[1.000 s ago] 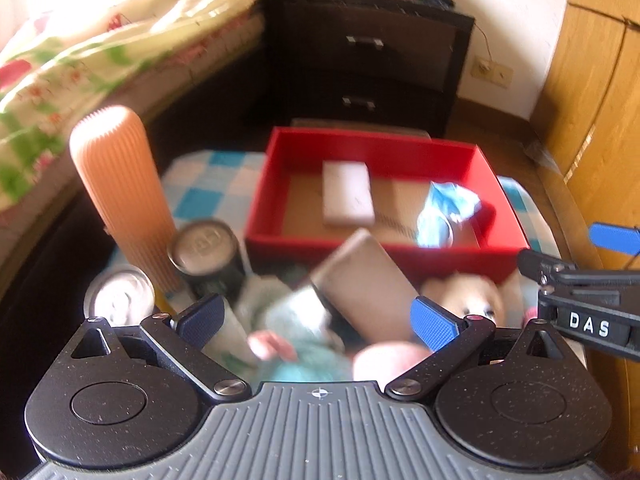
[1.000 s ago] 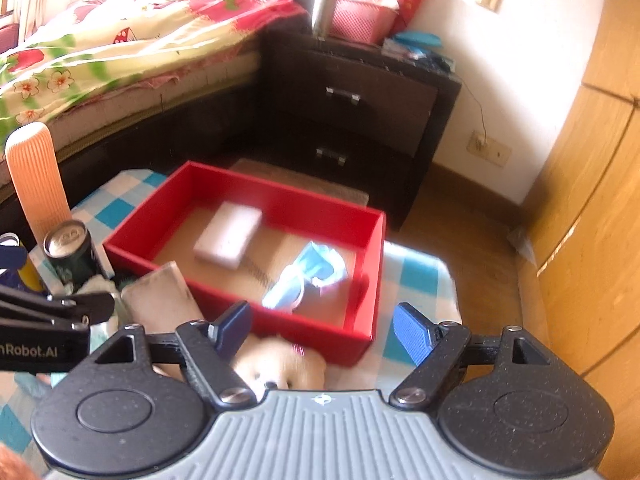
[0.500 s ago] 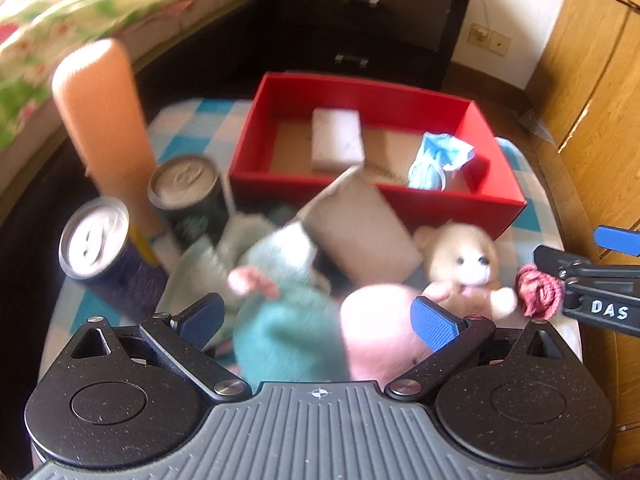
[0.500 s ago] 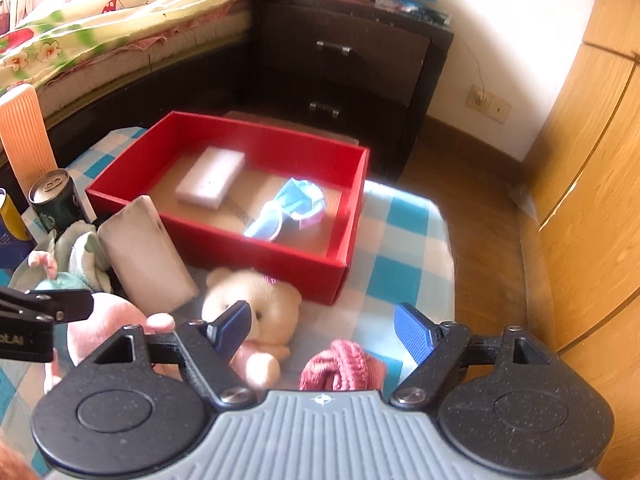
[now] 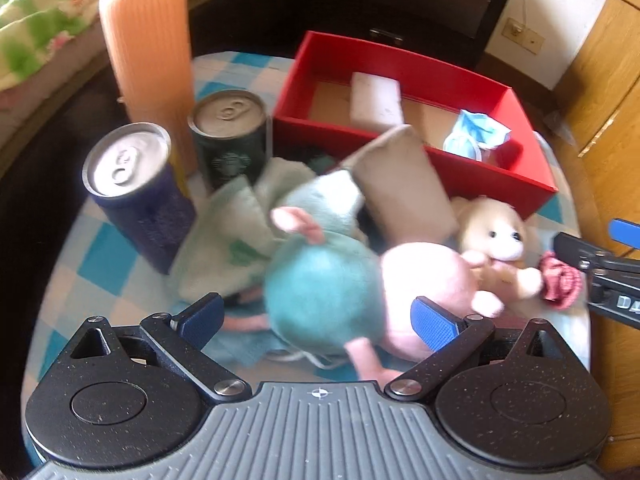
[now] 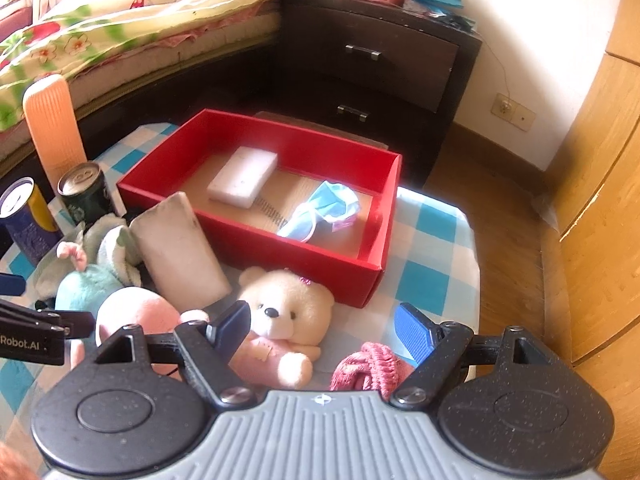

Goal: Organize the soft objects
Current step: 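Move the left gripper back toward the pile of plush toys, then grasp the pink pig plush with the left gripper and lift it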

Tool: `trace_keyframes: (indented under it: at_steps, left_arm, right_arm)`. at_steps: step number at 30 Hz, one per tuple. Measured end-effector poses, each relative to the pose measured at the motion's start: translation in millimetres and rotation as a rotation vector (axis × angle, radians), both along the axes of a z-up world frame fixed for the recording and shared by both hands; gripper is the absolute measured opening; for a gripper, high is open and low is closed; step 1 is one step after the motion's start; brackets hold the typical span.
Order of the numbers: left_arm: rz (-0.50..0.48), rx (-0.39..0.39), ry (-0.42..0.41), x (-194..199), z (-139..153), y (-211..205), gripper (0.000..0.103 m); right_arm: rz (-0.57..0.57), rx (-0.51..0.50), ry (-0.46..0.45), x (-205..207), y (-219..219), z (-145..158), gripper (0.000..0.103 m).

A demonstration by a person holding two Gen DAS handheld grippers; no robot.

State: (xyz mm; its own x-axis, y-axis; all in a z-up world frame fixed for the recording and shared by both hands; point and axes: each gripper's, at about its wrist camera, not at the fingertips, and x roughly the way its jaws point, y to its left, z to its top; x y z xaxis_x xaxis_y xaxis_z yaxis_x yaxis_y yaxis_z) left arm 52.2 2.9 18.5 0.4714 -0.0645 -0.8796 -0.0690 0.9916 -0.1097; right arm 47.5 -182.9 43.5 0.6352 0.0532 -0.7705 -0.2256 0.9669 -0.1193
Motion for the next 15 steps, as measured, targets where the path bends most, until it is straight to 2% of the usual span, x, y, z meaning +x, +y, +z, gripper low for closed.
trace_keyframes:
  at_steps: [4, 6, 7, 11, 15]
  left_arm:
    - [-0.038, -0.032, 0.021, -6.6, -2.0, -7.6, 0.093]
    - [-0.053, -0.063, 0.056, -7.8, -8.5, -9.2, 0.083]
    - [-0.052, -0.077, 0.072, -7.0, -10.8, -9.1, 0.075]
    - [-0.02, -0.113, 0.07, 0.6, -7.2, -5.8, 0.083]
    - [-0.095, -0.045, -0.012, 3.9, 12.7, -25.7, 0.086]
  right_arm:
    - [-0.002, 0.006, 0.003, 0.9, -2.1, 0.0, 0.058]
    - [0.002, 0.008, 0.003, 0.7, -2.5, -0.1, 0.058]
    - [0.002, 0.009, 0.003, 0.7, -2.5, -0.2, 0.058]
    - [0.008, 0.01, 0.006, -0.4, -1.6, -0.3, 0.058]
    - [0.019, 0.017, 0.009, -0.9, -2.0, -0.6, 0.058]
